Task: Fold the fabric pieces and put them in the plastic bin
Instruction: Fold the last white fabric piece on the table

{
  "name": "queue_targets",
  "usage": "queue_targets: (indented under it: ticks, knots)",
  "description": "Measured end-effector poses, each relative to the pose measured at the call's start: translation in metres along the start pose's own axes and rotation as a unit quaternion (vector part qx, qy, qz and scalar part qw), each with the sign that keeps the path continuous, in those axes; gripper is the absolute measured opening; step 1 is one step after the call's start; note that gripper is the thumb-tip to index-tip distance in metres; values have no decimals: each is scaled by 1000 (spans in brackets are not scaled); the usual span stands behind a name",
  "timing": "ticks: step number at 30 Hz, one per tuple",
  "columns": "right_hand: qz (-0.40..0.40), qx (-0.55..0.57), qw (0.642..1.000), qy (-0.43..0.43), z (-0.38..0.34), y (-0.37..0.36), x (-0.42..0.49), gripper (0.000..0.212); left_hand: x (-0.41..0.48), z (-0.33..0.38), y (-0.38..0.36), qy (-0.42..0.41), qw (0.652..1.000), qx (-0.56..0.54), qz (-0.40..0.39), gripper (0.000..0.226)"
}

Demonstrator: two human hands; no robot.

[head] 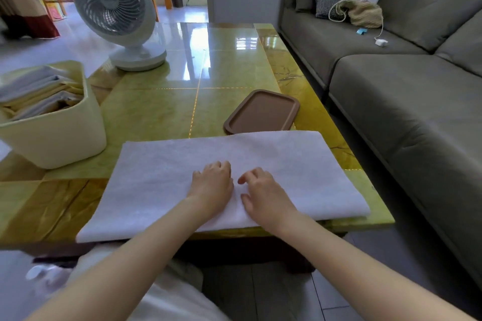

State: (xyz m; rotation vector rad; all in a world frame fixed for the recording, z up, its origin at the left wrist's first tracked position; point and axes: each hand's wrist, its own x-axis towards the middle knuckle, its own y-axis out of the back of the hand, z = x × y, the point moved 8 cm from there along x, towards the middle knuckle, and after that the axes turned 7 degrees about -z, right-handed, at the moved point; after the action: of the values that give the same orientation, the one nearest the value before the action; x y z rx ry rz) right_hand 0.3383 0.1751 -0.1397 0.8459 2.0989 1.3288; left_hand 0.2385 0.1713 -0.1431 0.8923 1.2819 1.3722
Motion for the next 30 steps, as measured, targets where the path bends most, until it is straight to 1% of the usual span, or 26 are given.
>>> queue_targets:
  ticks: [2, 4, 7, 9, 11, 13, 15, 18, 21, 23, 25, 27, 30]
  knots:
    - [7, -42, 999, 5, -8, -9, -13, 32, -20, -1, 1, -20, 1000, 9, 10, 22]
    - [12, -63, 998, 18, -15, -17, -24, 30, -37, 3, -2, -57, 998, 32, 6, 26]
    - [-8, -115, 992, 44, -27, -31, -40, 31, -61, -1, -9, -90, 995, 38, -9, 30]
    - [-29, -138, 989, 46, -29, -37, -48, 39, -71, -5, -10, -96, 995, 25, -14, 30]
    - [-56, -123, 990, 39, -27, -38, -56, 51, -79, -11, -9, -87, 996, 35, -14, 28]
    - [-64, -129, 989, 41, -24, -38, -61, 55, -87, -14, -8, -85, 995, 48, -18, 29]
    - [-47, -125, 989, 57, -21, -34, -63, 52, -97, -16, -10, -97, 993, 50, -37, 34]
    - [-22, -110, 991, 67, -16, -28, -66, 50, -105, -21, -10, -109, 988, 90, -56, 38]
    - [3, -106, 992, 65, -12, -20, -72, 41, -107, -27, -3, -90, 992, 83, -31, 27]
    - [17, -112, 992, 61, -9, -14, -76, 31, -110, -29, 4, -91, 993, 77, -8, 19]
    - [21, -118, 992, 47, -5, -5, -79, 21, -112, -29, 10, -97, 993, 68, 2, 19]
    - [6, -101, 994, 42, -4, 9, -82, 24, -114, -32, 16, -85, 996, 36, -15, 20]
    - [-73, -106, 991, 42, -6, 28, -81, 27, -113, -36, 20, -67, 996, -10, -61, 21]
